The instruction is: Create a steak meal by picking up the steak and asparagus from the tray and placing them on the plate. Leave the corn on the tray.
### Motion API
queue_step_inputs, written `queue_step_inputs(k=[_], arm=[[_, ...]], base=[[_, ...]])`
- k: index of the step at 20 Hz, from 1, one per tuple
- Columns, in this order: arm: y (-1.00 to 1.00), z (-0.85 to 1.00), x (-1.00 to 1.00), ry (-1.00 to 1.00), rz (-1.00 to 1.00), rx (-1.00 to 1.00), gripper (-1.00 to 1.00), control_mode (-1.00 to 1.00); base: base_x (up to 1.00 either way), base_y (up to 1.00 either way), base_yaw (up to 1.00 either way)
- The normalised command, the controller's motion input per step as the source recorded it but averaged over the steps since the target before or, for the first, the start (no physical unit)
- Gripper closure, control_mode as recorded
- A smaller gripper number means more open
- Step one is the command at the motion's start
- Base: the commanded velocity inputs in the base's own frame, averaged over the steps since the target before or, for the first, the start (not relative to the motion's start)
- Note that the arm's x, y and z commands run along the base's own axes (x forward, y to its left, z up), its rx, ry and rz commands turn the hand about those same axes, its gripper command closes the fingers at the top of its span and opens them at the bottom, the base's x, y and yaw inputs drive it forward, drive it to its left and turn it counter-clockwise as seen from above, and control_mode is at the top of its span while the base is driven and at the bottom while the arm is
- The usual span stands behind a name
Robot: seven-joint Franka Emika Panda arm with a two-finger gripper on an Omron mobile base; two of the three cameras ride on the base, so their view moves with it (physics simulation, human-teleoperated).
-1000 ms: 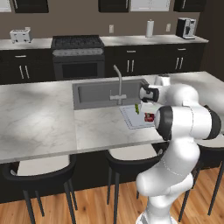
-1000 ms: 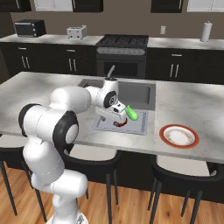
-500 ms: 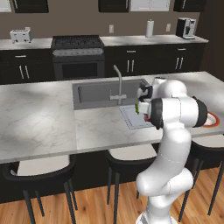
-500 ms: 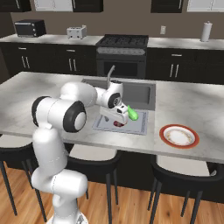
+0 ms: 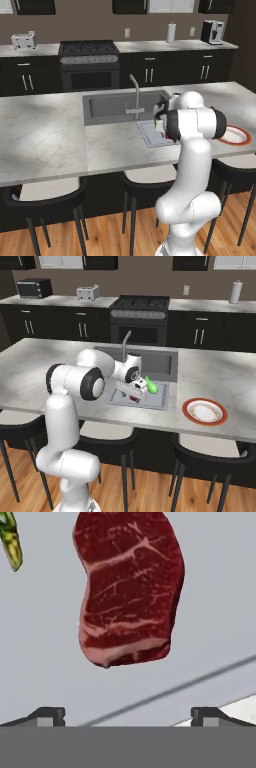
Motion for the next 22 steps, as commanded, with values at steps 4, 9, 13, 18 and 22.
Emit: queue_step_inputs(k=[4,9,13,18,22], arm=[[0.0,-0.31,0.34,0.0,0.0,0.0,-1.0,-1.0],[-0.07,-0.24,0.37,0.0,0.0,0.01,-1.0,-1.0],[-0.17,-0.15,0.38,0.0,0.0,0.03,-1.0,-1.0],[-0.18,-0.16,0.35,0.0,0.0,0.02,-1.0,-1.0],[-0.19,-0.23,0.23,0.0,0.0,0.01,-1.0,-1.0]], base=[[0.0,0.0,0.0],[0.0,0.0,0.0],[0.0,0.0,0.0],[0.0,0.0,0.0],[0.0,0.0,0.0]])
